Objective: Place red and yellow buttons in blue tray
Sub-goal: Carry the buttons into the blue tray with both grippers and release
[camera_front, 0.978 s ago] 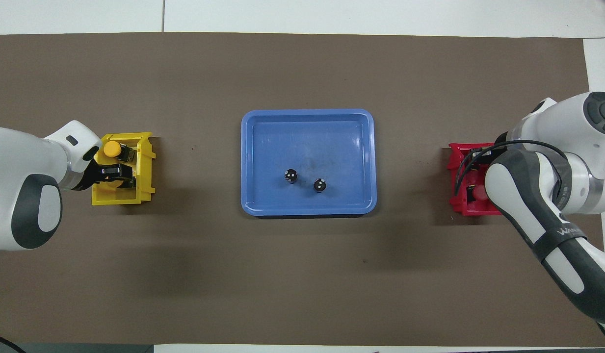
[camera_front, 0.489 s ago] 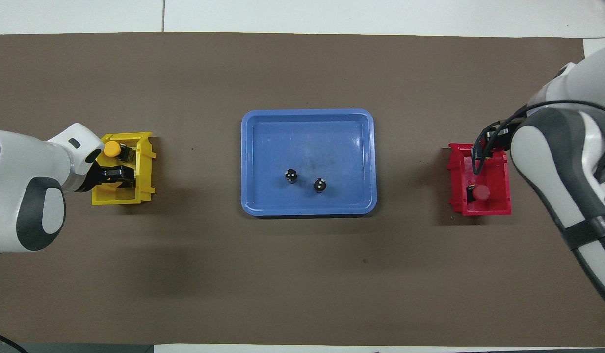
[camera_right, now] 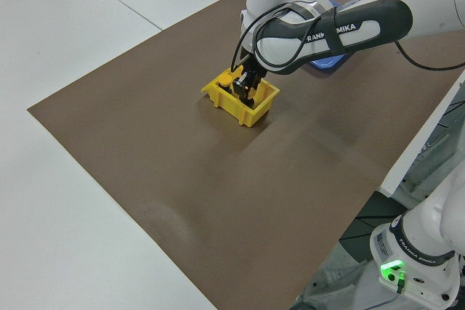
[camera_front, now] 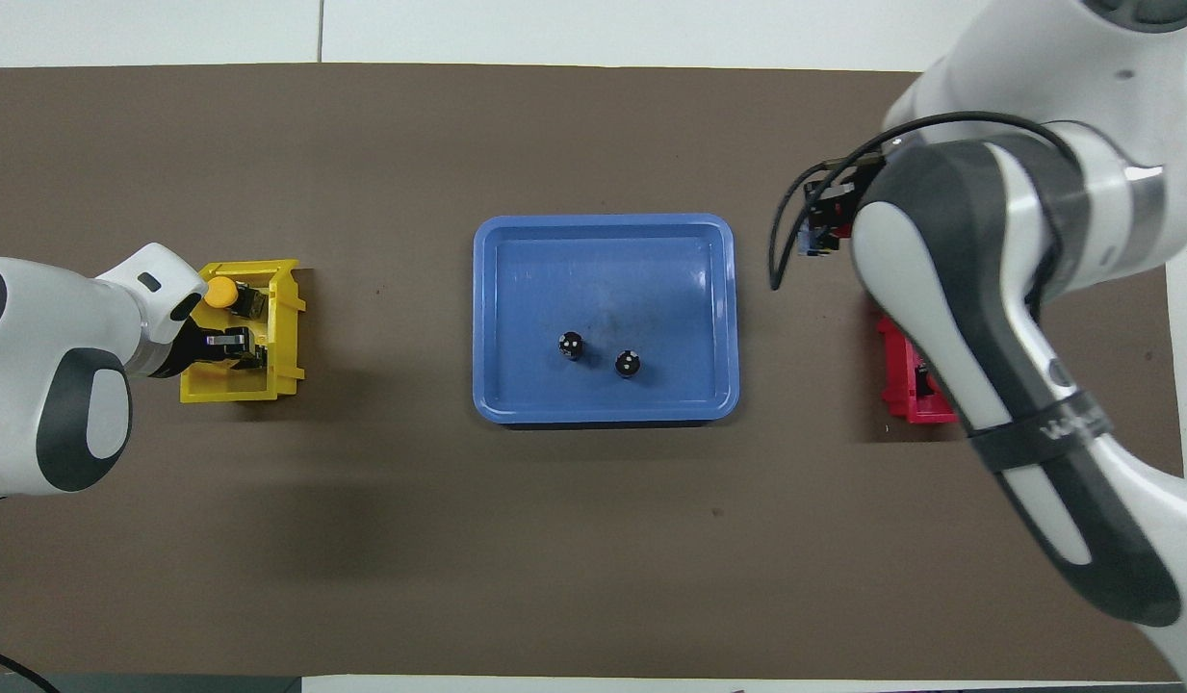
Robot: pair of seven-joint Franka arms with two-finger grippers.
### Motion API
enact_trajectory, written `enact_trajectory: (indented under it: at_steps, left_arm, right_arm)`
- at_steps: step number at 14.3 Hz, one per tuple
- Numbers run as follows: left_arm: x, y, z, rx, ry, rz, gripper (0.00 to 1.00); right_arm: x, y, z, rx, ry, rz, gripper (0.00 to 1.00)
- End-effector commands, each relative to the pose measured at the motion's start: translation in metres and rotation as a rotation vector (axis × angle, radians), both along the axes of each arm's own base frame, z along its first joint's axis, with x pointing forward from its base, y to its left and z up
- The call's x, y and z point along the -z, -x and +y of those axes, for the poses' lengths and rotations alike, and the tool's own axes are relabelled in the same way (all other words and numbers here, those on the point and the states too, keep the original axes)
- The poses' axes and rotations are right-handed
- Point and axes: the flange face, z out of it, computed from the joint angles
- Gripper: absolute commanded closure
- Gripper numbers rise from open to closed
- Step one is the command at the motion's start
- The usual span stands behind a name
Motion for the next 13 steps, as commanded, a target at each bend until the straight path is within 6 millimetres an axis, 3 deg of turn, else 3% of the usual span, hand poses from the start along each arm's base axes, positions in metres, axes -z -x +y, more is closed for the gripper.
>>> enact_trajectory:
  at_steps: [1, 3, 4, 8, 9, 10, 11, 13]
  left_arm:
    - [-0.015, -0.006, -0.002, -0.005, 0.002, 0.004, 0.84]
    - [-0.048, -0.015, -0.002, -0.004, 0.002, 0.025, 0.87]
    - [-0.072, -0.02, -0.002, -0.005, 0.001, 0.04, 0.87]
    - [-0.17, -0.033, -0.015, -0.021, -0.005, 0.083, 0.88]
    - [-0.179, -0.034, -0.033, -0.021, -0.004, 0.07, 0.88]
    - [-0.178, -0.033, -0.064, -0.027, -0.004, 0.049, 0.88]
    - [-0.171, -0.033, -0.083, -0.065, 0.005, 0.01, 0.88]
    - [-0.163, -0.025, -0.139, -0.08, 0.02, -0.021, 0.89]
  right_arm:
    - [0.028, -0.014, 0.083, 0.034, 0.008, -0.005, 1.0]
    - [0.059, -0.011, 0.133, -0.008, 0.031, -0.019, 1.0]
    - [0.066, -0.006, 0.146, -0.027, 0.066, -0.037, 1.0]
    - [0.093, -0.014, 0.159, 0.026, 0.064, -0.105, 1.0]
    - [0.098, -0.013, 0.158, 0.025, 0.068, -0.098, 1.0]
    - [0.101, -0.011, 0.157, 0.026, 0.069, -0.094, 1.0]
    - [0.107, -0.008, 0.158, 0.023, 0.069, -0.085, 1.0]
    - [0.12, -0.003, 0.161, 0.033, 0.077, -0.065, 1.0]
